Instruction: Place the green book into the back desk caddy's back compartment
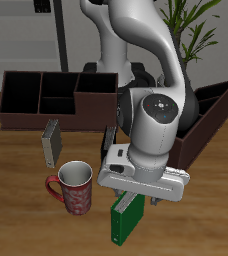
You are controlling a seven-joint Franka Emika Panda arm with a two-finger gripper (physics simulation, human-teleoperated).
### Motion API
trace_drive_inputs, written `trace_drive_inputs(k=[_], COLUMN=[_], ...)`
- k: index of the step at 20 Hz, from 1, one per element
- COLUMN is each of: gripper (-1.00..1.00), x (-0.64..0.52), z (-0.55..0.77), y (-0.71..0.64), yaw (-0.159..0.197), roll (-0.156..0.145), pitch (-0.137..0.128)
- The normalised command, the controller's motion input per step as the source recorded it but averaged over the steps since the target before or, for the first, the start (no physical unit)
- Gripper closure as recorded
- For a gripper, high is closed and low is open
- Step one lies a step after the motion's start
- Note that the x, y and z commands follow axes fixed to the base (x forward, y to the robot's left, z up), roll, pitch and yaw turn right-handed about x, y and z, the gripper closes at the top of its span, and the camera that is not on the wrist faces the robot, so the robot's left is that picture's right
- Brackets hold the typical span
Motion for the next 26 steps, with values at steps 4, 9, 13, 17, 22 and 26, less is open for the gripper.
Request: trace_drive_inputs(k=[4, 9, 13, 17, 22, 26], gripper=[1.00, 1.00, 1.00, 1.00, 1.00, 1.00], x=[0.02, -0.06, -0.15, -0.35, -0.45, -0.59], z=[-0.01, 0.16, 0.37, 0.57, 0.68, 0.67], y=[-0.04, 0.02, 0.01, 0.01, -0.17, -0.25], yaw=[-0.030, 0.002, -0.014, 0.024, 0.031, 0.036], roll=[0.014, 0.017, 0.026, 0.039, 0.017, 0.056], pitch=[0.004, -0.023, -0.043, -0.060, -0.022, -0.047])
